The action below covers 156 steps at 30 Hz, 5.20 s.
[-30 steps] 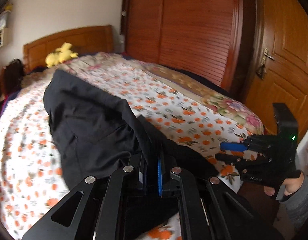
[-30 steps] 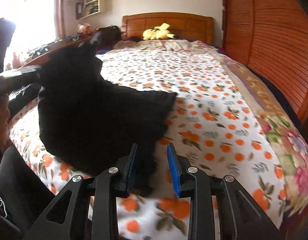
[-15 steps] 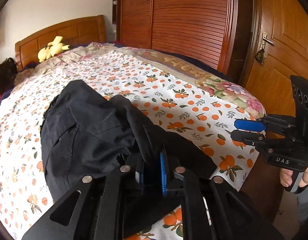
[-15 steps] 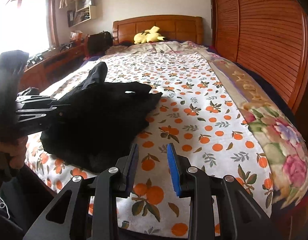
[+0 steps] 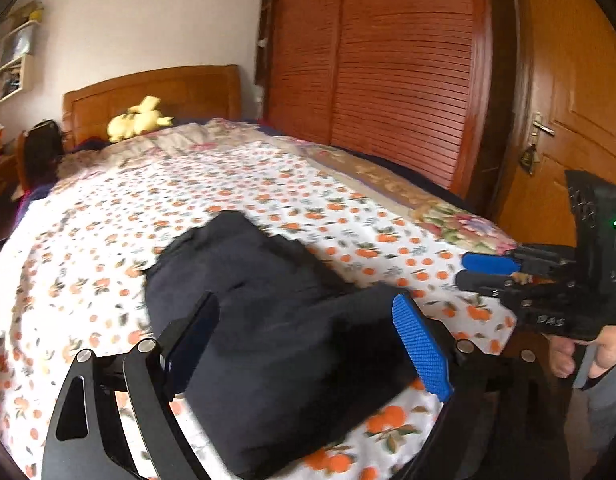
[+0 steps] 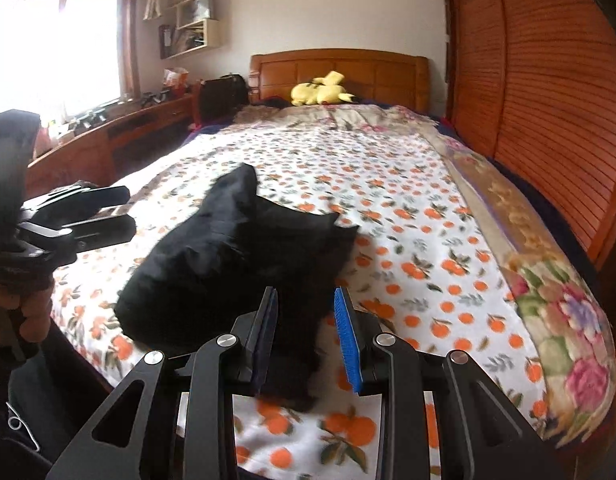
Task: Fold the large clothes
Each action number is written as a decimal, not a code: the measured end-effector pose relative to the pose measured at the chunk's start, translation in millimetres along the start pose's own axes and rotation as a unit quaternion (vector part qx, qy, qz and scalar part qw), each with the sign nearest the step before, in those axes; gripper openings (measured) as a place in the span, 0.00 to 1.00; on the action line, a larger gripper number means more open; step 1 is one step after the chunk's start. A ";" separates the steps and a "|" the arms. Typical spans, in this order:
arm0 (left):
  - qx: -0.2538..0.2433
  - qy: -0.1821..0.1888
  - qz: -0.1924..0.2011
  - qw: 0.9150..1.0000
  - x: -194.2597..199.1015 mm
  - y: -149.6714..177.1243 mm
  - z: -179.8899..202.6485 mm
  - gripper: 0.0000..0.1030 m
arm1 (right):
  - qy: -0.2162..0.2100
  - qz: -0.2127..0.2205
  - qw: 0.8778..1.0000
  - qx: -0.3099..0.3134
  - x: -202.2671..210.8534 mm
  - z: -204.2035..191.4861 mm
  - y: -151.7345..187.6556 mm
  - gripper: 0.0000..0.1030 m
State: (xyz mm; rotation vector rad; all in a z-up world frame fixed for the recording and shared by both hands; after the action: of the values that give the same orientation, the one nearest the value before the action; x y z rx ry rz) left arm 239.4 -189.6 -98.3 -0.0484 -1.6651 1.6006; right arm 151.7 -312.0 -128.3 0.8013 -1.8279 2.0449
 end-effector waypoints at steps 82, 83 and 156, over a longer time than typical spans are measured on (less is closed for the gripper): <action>0.041 -0.030 -0.089 0.995 -156.8 17.1 -215.0 0.95 | 0.091 -0.103 0.982 -0.129 -73.0 10.5 79.0 0.63; 0.042 -0.027 -0.093 0.994 -161.3 16.5 -216.2 0.95 | 0.089 -0.107 0.982 -0.131 -76.0 10.1 81.3 0.64; -0.092 0.131 -0.079 0.984 -367.2 -129.3 234.7 0.32 | 0.332 0.030 0.924 -0.186 112.3 403.4 92.7 0.73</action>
State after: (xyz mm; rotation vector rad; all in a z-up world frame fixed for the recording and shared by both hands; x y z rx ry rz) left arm 418.7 -604.7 -144.4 -0.2075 -1.5639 1.2604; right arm 96.3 -737.2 -122.2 -0.0614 -1.7403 1.6232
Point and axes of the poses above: each gripper's, at about its wrist camera, not at the fingertips, and x roughly against the way its jaws point, z to its right, y to its underside, the point moved 8 cm from there along -x, roughly the way its jaws point, and after that the axes turned 7 degrees about y, right-handed, at the moved point
